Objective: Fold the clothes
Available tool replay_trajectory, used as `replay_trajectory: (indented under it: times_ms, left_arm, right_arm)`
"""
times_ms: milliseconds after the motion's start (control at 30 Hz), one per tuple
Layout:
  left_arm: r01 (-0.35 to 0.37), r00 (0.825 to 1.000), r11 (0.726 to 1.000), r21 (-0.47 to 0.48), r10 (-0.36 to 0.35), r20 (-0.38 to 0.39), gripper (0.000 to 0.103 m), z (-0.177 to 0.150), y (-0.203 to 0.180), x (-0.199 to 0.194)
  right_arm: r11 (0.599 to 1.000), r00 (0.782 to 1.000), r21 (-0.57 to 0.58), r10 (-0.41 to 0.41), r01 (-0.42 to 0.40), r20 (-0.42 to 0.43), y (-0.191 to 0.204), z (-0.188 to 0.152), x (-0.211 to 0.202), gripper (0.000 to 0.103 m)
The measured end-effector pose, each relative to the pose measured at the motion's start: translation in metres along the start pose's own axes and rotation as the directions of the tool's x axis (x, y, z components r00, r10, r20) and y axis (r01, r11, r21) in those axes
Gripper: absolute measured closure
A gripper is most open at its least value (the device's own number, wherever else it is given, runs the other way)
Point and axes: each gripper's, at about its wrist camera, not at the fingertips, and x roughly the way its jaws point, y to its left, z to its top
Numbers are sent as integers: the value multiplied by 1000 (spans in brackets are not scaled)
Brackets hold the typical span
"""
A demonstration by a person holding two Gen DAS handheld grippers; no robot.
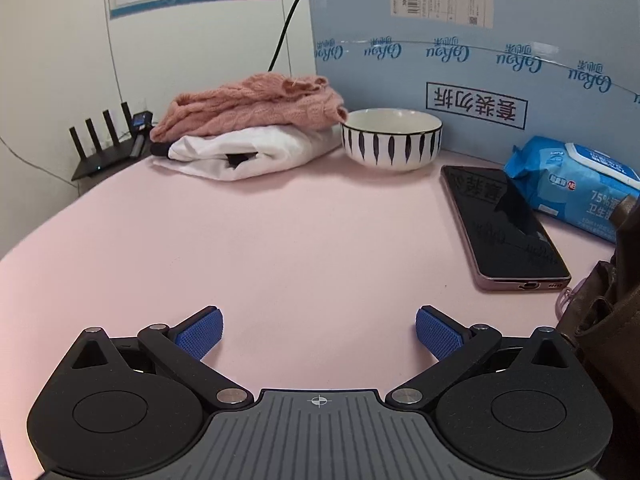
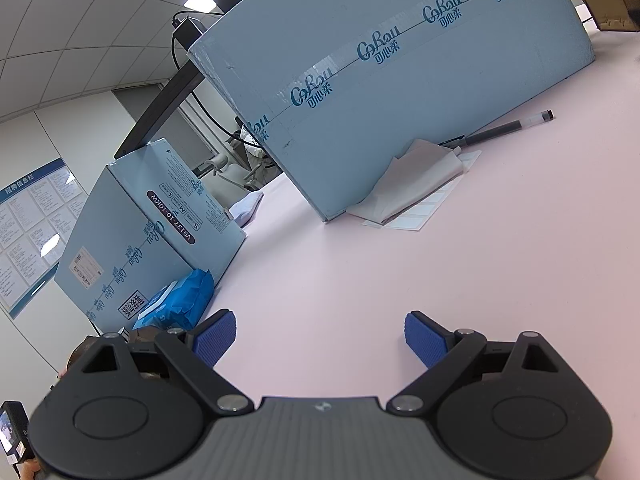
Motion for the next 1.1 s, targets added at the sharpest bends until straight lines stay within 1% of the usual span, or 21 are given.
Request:
replay_trajectory:
  times_ms: [300,467,533,800,1100]
  left_arm:
    - [43,999,997,-59,-44,-25,0,2,10,5]
    - [44,999,997,-60,-46,-24,0,1,12,4]
    - [46,999,998,-53,-47,-25,0,5,4,10]
    - [47,998,997,-57,-49,-27,0,8,1,12]
    - [50,998,997,-64,-52,-20,0,3,7,8]
  right_arm:
    - [1000,1000,1,0,0,1,0,-1,1,9]
    - [1000,1000,1,0,0,0,0,-1,1,9]
    - [1000,1000,0,0,0,0,1,0,1,9]
    - [1000,1000,0,1,-1,-1,0,0,1,9]
    - [1000,1000,0,-1,1,0,1,-1,0,9]
